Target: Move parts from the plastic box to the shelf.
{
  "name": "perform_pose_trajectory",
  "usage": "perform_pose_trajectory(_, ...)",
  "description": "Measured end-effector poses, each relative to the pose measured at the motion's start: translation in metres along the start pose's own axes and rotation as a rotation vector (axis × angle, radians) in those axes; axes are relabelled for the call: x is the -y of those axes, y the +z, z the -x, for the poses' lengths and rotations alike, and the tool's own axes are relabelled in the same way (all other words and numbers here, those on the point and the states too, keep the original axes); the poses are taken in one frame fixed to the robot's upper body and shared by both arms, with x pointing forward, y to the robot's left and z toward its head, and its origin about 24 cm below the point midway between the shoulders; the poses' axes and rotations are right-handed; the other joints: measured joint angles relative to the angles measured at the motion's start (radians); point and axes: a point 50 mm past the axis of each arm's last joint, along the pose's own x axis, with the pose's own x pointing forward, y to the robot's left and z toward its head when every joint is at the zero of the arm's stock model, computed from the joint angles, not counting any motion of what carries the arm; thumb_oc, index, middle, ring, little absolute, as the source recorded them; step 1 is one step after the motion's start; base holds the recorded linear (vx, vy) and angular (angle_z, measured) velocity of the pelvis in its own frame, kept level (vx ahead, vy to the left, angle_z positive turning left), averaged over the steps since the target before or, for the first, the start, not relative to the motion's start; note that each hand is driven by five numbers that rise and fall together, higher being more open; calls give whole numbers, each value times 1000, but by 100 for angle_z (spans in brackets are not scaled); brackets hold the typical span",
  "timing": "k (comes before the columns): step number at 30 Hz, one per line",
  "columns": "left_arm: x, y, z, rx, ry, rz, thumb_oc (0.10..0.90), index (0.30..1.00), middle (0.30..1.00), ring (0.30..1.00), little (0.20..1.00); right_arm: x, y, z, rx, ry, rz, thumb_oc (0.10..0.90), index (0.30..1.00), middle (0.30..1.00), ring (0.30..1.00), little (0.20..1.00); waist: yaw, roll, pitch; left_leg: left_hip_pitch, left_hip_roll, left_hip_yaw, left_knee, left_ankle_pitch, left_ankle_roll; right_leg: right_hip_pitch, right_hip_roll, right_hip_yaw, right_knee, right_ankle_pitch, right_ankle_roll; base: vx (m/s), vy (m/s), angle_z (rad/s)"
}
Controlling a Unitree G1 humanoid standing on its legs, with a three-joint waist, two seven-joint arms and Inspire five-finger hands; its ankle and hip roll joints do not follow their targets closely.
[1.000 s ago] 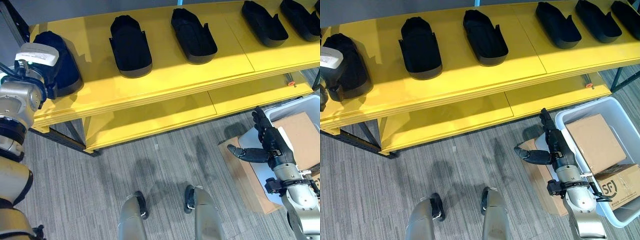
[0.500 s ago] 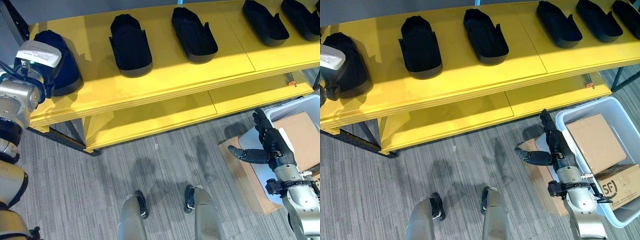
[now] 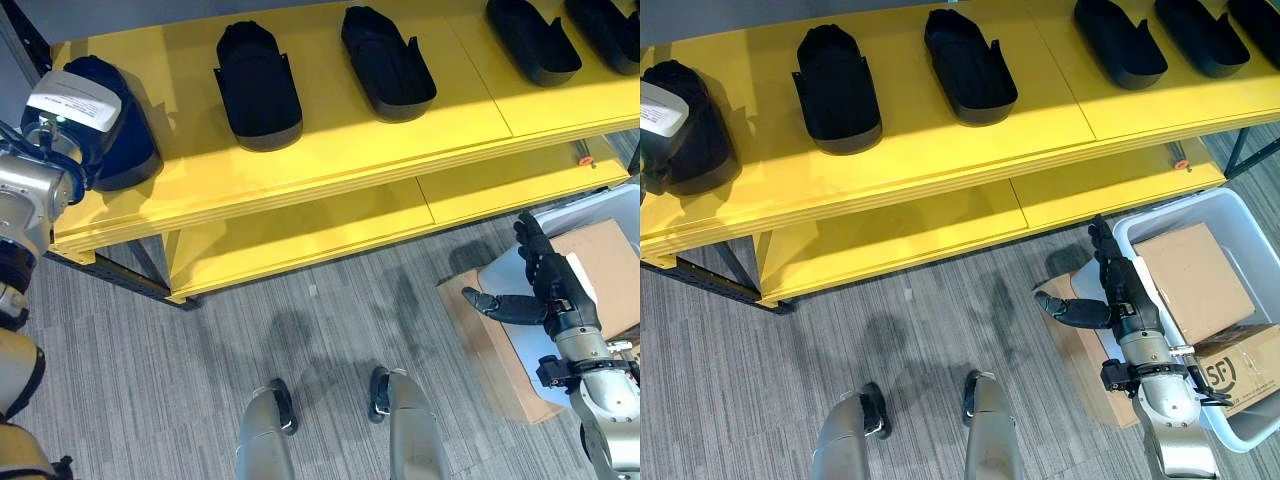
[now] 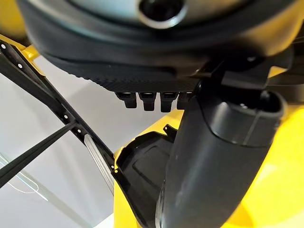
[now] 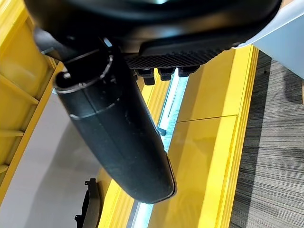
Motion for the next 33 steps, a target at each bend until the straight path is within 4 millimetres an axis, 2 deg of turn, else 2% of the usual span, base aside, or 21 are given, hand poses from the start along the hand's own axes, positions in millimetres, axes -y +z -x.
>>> perform_pose_trajectory(8, 1, 3, 1, 26, -6, -83, 900, 1000, 1000, 1000, 1000, 0, 0, 0, 0, 0, 1, 900, 1000, 1000, 1000, 1000, 1, 3, 1, 0, 0, 4, 8, -1, 2, -6, -1, 9, 8, -1, -1, 0, 0, 0)
perform_pose_trajectory(12, -1, -2, 3, 21, 5, -115, 900, 1000, 1000, 1000, 1000, 1, 0, 1, -3, 0, 2, 900, 1000, 1000, 1000, 1000, 1, 7, 1, -3, 0, 7, 8, -1, 2, -12, -1, 12, 10, 0, -1, 5, 1, -1)
perform_pose_trajectory(33, -16, 17, 3, 102, 85, -164, 900, 1000, 1000, 1000, 1000, 8, 2, 2, 3, -26, 11, 900, 1000, 1000, 1000, 1000, 1, 13, 4, -28, 0, 10, 16, -2, 2, -41, -2, 18, 22, 0, -1, 0, 0, 0)
